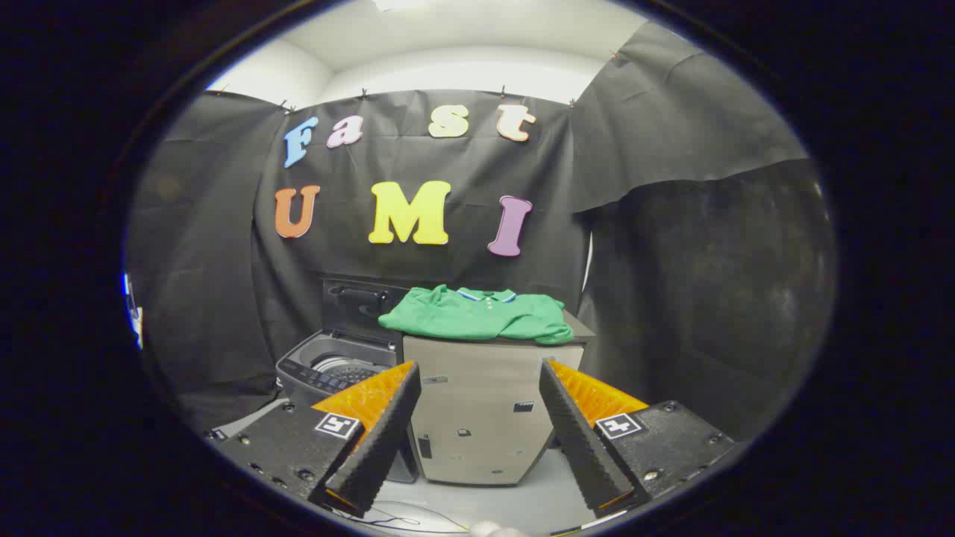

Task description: Put the clothes into the washing machine and then close the washing machine lid.

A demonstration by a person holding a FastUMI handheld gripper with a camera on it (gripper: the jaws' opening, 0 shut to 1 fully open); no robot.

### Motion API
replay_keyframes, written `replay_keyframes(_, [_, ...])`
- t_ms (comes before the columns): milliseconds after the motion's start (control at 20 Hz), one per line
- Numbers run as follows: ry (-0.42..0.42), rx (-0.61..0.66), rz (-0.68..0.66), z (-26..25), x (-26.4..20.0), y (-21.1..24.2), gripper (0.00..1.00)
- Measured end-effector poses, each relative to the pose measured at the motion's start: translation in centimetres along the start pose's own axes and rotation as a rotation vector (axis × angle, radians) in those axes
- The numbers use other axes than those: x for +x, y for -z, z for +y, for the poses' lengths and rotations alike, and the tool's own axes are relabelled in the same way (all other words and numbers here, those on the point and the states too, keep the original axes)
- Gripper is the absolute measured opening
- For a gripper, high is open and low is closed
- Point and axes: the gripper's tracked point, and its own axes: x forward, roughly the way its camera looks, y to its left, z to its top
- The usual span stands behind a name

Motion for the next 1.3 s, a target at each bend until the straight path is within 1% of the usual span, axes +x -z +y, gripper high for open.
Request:
replay_keyframes(150, [0.006,-0.009,-0.001,0.1,0.8,-0.1,1.0])
replay_keyframes(450, [0.023,0.015,0.002,0.0,1.7,-0.3,1.0])
replay_keyframes(750, [0.035,0.006,0.008,0.3,1.9,-0.8,1.0])
replay_keyframes(1050, [0.097,0.031,0.005,0.1,3.1,-3.9,1.0])
replay_keyframes(1200, [0.093,0.011,0.009,0.7,4.6,-6.4,1.0])
replay_keyframes(1300, [0.089,0.018,0.022,0.6,6.0,-8.0,1.0])
